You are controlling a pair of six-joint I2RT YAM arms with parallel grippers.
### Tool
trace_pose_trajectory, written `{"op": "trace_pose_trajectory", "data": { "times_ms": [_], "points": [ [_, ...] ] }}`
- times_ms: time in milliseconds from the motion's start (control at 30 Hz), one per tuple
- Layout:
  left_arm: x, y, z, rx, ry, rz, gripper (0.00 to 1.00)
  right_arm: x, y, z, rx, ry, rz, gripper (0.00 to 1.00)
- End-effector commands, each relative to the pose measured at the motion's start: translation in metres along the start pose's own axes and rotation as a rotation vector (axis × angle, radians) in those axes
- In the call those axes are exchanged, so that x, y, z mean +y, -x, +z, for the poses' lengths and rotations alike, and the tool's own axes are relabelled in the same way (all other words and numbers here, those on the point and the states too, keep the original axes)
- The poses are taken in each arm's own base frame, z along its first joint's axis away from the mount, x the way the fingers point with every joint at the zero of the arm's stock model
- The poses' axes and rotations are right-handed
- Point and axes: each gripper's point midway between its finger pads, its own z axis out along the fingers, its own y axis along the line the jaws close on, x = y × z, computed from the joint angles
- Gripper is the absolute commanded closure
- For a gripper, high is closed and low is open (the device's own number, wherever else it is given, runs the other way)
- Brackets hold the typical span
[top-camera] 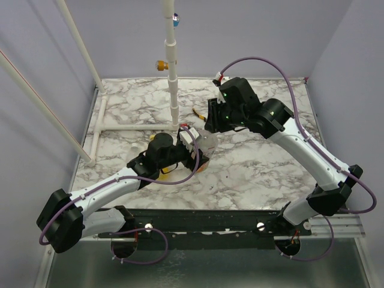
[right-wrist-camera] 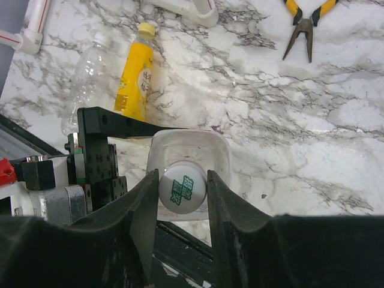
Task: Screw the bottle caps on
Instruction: Screw the bottle cap onto the plastic bottle.
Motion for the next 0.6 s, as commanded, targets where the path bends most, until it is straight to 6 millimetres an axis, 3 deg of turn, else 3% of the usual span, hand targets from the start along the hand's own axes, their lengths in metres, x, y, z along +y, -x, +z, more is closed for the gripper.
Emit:
{"op": "trace_pose_trajectory", "data": {
  "times_ms": [0, 433, 567],
  "points": [
    [-0.0061, 0.062, -0.0025, -0.201, -0.026, 0.061, 1.0, -0.0026, -0.0109, 0.0073, 0.048, -0.036, 0.002, 0.62],
    [-0.0074, 0.0598, -0.0034, -0.193, -0.033, 0.055, 1.0, -0.003, -0.0063, 0.0031, 0.025, -0.038, 0.01, 0.55],
    [-0.008, 0.0574, -0.0027, -0.186, -0.036, 0.048, 1.0, -0.0017, -0.004, 0.0012, 0.01, -0.03, 0.013, 0.47]
  ]
}}
